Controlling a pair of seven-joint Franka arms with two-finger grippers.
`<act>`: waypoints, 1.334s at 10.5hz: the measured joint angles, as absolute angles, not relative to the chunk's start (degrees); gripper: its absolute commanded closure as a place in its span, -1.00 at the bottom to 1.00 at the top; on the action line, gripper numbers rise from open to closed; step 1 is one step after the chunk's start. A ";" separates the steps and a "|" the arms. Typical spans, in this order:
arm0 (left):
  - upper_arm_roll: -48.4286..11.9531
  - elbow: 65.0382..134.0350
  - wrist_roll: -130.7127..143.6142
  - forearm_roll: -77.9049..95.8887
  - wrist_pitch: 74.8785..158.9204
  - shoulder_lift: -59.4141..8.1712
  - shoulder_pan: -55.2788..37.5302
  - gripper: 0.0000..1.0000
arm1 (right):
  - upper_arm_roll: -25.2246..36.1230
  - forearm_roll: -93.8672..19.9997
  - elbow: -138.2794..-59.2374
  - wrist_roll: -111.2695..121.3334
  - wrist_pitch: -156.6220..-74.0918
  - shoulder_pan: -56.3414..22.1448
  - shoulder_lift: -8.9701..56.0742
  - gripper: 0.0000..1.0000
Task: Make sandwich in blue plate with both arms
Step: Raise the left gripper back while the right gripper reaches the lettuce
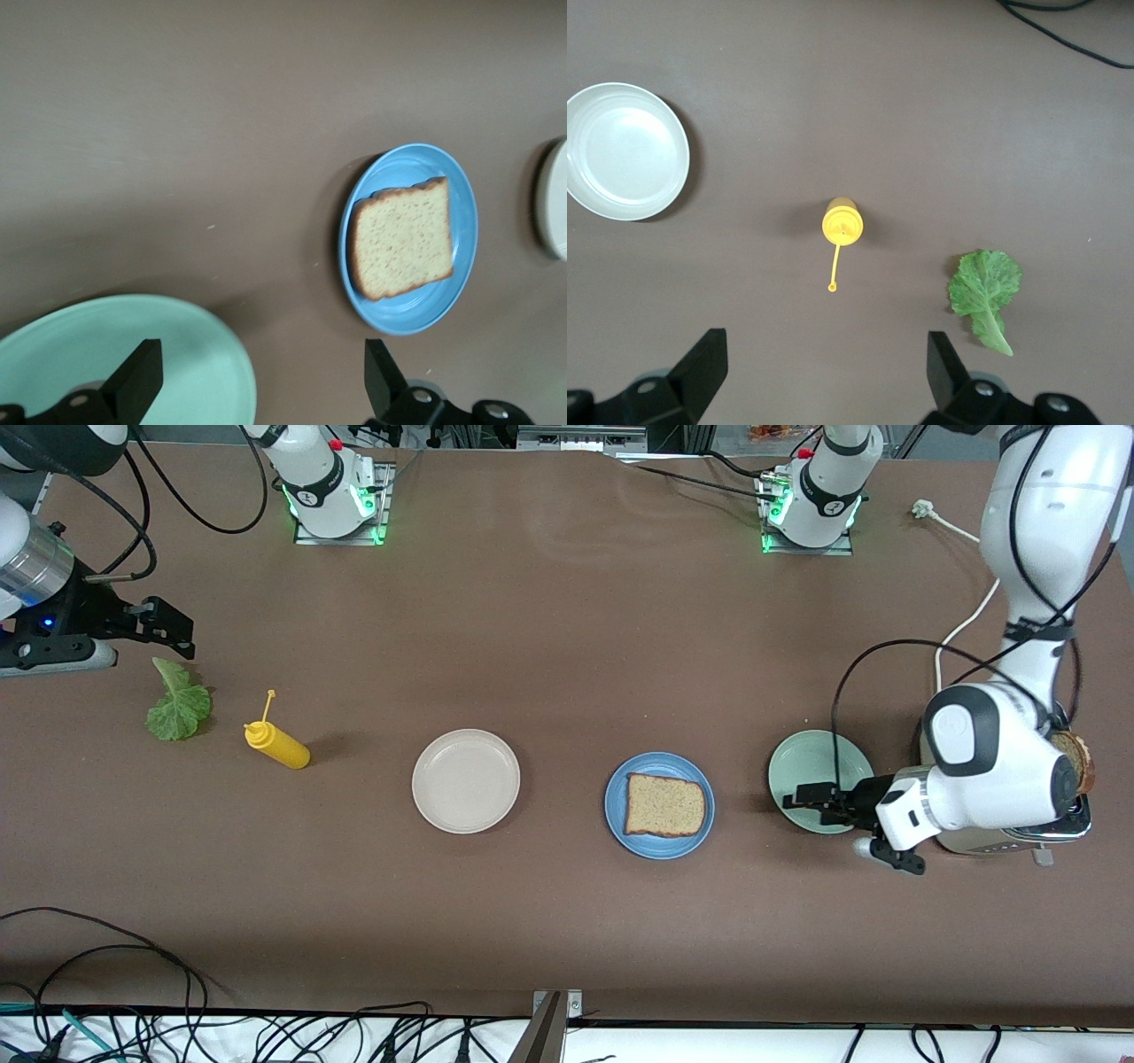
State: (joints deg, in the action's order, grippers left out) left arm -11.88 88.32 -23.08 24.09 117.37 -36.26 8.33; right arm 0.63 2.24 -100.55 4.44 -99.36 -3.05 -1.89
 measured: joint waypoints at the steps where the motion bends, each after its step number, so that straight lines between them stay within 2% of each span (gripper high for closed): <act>1: -11.90 88.28 -21.26 19.57 115.40 -33.37 8.32 -1.00 | 1.41 2.24 -100.72 4.69 -99.36 -3.03 -1.69 -1.00; 8: -11.94 86.86 -15.01 1.97 95.47 -16.23 8.24 -1.00 | 10.17 3.47 -101.45 14.29 -99.52 -2.68 3.48 -1.00; 11: -12.11 80.71 -14.99 -2.85 86.26 -15.13 8.21 -1.00 | 14.37 4.01 -102.19 19.03 -101.12 -2.54 7.60 -1.00; 14: -12.30 77.36 -11.13 -3.94 79.49 -13.92 8.16 -0.92 | 18.81 4.01 -107.73 24.43 -109.71 -2.33 11.22 -1.00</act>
